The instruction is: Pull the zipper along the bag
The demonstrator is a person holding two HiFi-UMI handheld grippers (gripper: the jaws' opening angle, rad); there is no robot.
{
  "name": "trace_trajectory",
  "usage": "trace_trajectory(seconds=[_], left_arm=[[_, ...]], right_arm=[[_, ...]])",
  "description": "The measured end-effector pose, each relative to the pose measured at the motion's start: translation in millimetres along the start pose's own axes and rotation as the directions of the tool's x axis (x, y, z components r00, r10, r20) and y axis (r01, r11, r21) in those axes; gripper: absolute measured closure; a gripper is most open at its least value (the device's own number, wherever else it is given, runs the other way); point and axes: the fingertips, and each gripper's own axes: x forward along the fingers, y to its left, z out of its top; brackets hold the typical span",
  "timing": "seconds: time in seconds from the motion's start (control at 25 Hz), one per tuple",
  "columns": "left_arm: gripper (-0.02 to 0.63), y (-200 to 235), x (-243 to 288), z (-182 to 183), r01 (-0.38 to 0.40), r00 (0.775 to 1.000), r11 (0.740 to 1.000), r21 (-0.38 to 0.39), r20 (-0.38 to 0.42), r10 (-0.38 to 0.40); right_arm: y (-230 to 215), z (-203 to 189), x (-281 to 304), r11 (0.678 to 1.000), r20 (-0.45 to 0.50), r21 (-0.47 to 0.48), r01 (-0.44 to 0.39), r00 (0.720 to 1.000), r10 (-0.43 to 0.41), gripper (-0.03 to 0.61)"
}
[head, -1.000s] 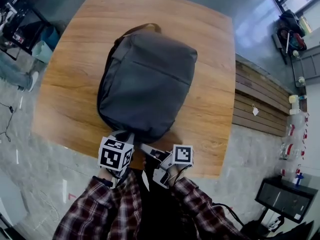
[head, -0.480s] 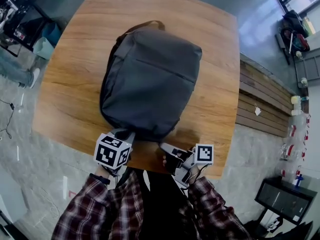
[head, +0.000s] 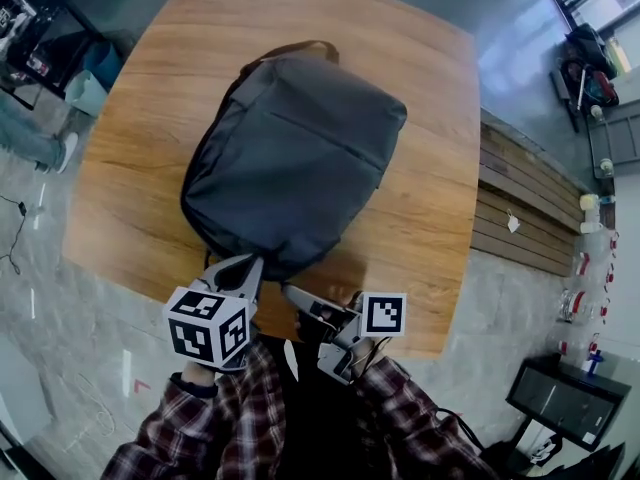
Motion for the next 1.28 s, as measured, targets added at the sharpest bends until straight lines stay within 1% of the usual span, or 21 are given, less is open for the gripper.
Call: trace_trajectory(seconds=[0.04,0.12,0.16,0.2,0.28,0.32,0.36,0.52,0.64,0.76,0.88,1.0,1.16,1.28], left_arm=[[0.606,-7,-4,4,0.009,1.000,1.000,0.001,0.020,-0.009],[0.606,-7,1,2,-0.010,1.000,1.000,0.005,0.028,0.010],[0.606,-1,8,-6,-0.031,1.000,0.999,0.021,0.007,0.031],[0.606,8,18,-20,-0.051,0.998,0.997,0.049,-0.031,0.053],[0.606,25,34,-52,-0.072,0.991,0.991,0.112,-0.104,0.084],[0.606,30,38,-62,-0.074,0.989,0.988,0.134,-0.114,0.089],[0.606,32,41,-66,-0.074,0.989,0.986,0.146,-0.115,0.091],[0.606,32,43,-64,-0.046,0.989,0.988,0.147,-0.132,0.065],[0.606,35,40,-64,-0.039,0.989,0.987,0.153,-0.134,0.060],[0.606,34,41,-65,-0.022,0.989,0.992,0.127,-0.144,0.041],[0.606,34,40,-66,-0.005,0.988,0.994,0.114,-0.151,0.022],[0.607,31,39,-67,0.012,0.989,0.995,0.096,-0.149,0.002],[0.607,22,44,-67,0.034,0.988,0.996,0.076,-0.152,-0.022],[0.607,20,47,-68,0.041,0.988,0.996,0.074,-0.153,-0.029]], right_arm=[[1,-2,5,1.000,-0.011,-0.005,-0.001,1.000,0.001,0.568],[-6,-4,13,1.000,-0.039,-0.009,0.023,0.999,-0.023,0.568],[-14,-6,15,0.998,-0.054,-0.008,0.057,0.997,-0.057,0.568],[-27,-10,16,0.994,-0.071,-0.002,0.110,0.991,-0.110,0.568],[-58,-20,15,0.973,-0.099,0.033,0.227,0.970,-0.223,0.568],[-68,-22,15,0.965,-0.102,0.058,0.255,0.963,-0.248,0.568],[-74,-22,14,0.962,-0.094,0.083,0.262,0.963,-0.254,0.568],[-79,-7,6,0.958,-0.048,0.166,0.234,0.972,-0.229,0.568],[-80,4,-5,0.950,-0.010,0.226,0.214,0.976,-0.217,0.568],[-79,21,-21,0.945,0.038,0.276,0.173,0.981,-0.191,0.568],[-77,44,-39,0.944,0.085,0.290,0.158,0.978,-0.190,0.568],[-75,58,-44,0.945,0.079,0.282,0.167,0.977,-0.196,0.568],[-70,76,-55,0.940,0.135,0.319,0.123,0.976,-0.173,0.568],[-70,91,-60,0.941,0.158,0.319,0.116,0.972,-0.174,0.568]])
